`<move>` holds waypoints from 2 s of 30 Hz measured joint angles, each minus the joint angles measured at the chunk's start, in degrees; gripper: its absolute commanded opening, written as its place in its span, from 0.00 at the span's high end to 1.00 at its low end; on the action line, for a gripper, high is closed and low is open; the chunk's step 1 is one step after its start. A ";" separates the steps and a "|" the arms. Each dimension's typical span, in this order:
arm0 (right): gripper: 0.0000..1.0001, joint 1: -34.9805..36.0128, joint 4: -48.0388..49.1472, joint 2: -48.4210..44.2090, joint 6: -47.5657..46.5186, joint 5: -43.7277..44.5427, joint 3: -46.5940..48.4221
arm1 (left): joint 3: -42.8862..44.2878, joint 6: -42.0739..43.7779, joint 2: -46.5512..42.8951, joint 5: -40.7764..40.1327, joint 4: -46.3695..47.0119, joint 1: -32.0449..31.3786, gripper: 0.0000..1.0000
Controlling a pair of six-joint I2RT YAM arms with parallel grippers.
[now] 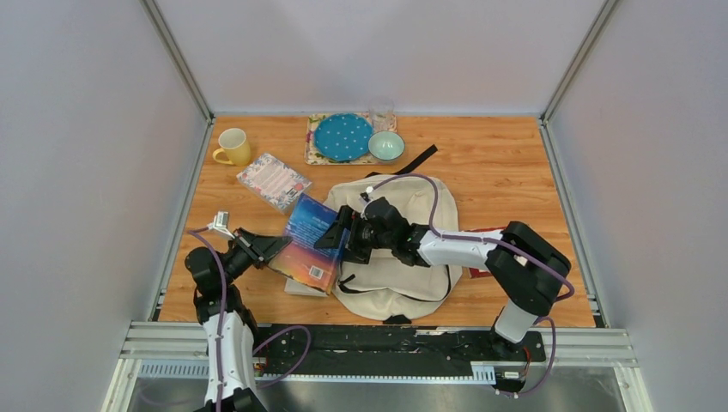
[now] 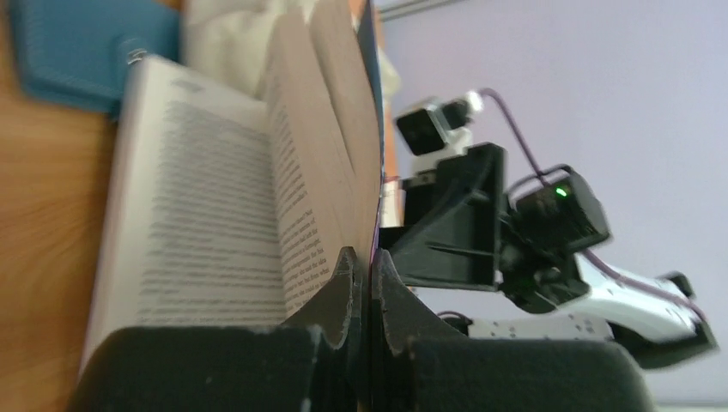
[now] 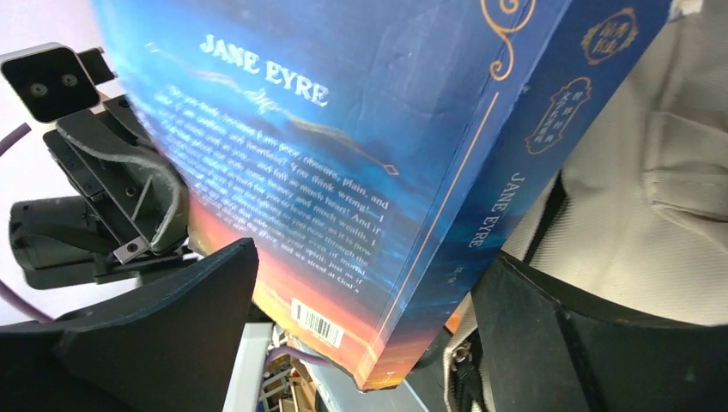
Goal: Pack the student bag
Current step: Pick up the book from the center of the board.
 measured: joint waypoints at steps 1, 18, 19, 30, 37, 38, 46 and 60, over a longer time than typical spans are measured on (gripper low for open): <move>0.08 0.02 -0.17 0.72 0.15 0.52 -0.11 | 0.90 4.59 -0.07 -1.53 -7.45 -0.13 1.00; 0.39 2.10 -2.03 6.10 1.07 2.56 1.57 | 3.89 29.90 5.33 -19.47 -39.01 -4.61 1.00; 0.40 2.25 -2.86 6.32 0.63 2.73 2.08 | 3.37 29.88 5.33 -20.13 -38.51 -5.03 1.00; 1.00 2.99 -2.99 10.71 0.07 1.46 3.89 | 2.78 30.60 6.78 -21.55 -36.83 -7.26 0.98; 1.00 3.08 -5.62 9.57 -3.80 1.29 5.01 | 5.57 34.05 4.90 -21.40 -42.21 -7.74 0.21; 1.00 3.28 -6.47 8.52 -5.05 1.18 5.25 | 6.86 34.40 4.13 -21.27 -43.98 -8.11 0.21; 0.98 3.26 -13.25 -7.74 -12.52 0.74 5.29 | 23.54 38.12 1.14 -20.13 -51.67 -9.11 0.20; 0.95 -1.81 -19.85 -35.06 -17.94 0.76 -0.66 | 22.97 11.56 7.32 -11.15 -9.86 -20.90 0.19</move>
